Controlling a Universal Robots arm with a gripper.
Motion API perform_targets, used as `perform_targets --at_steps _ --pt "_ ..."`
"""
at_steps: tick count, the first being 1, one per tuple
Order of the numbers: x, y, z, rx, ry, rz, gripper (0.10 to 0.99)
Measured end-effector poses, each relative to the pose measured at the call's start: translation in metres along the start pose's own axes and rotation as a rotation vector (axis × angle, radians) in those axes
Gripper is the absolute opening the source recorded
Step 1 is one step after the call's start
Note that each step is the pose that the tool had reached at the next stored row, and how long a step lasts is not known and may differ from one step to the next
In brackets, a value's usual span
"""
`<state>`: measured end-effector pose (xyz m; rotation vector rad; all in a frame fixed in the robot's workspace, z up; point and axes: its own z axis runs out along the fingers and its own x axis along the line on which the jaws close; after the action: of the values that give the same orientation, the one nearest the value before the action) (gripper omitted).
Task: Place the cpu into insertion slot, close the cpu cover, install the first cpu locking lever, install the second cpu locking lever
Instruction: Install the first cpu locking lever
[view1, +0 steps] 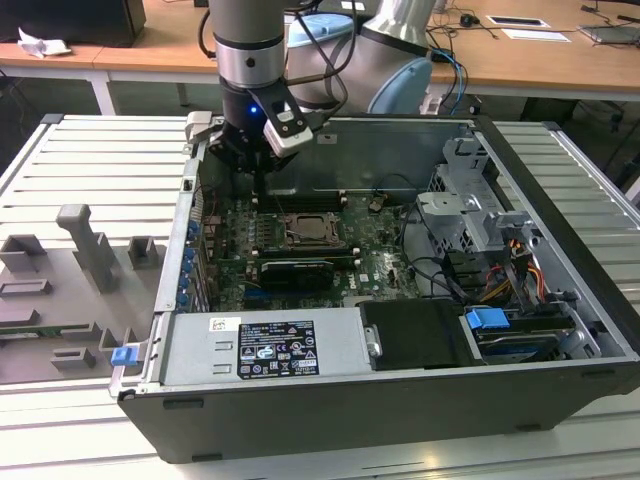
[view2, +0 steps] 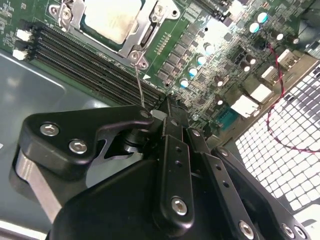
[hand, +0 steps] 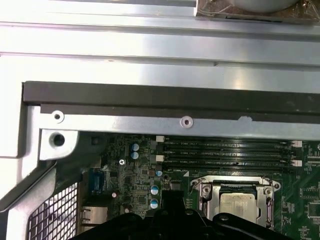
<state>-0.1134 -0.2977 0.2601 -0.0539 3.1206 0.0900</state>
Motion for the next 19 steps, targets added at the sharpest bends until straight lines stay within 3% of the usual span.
perform_targets --at_steps 7,19 --pt "-0.0034 0.0003 0.0005 0.000 0.0000 0.000 0.106" --pt "-0.0172 -0.0002 0.0007 0.000 0.0001 0.000 0.106"
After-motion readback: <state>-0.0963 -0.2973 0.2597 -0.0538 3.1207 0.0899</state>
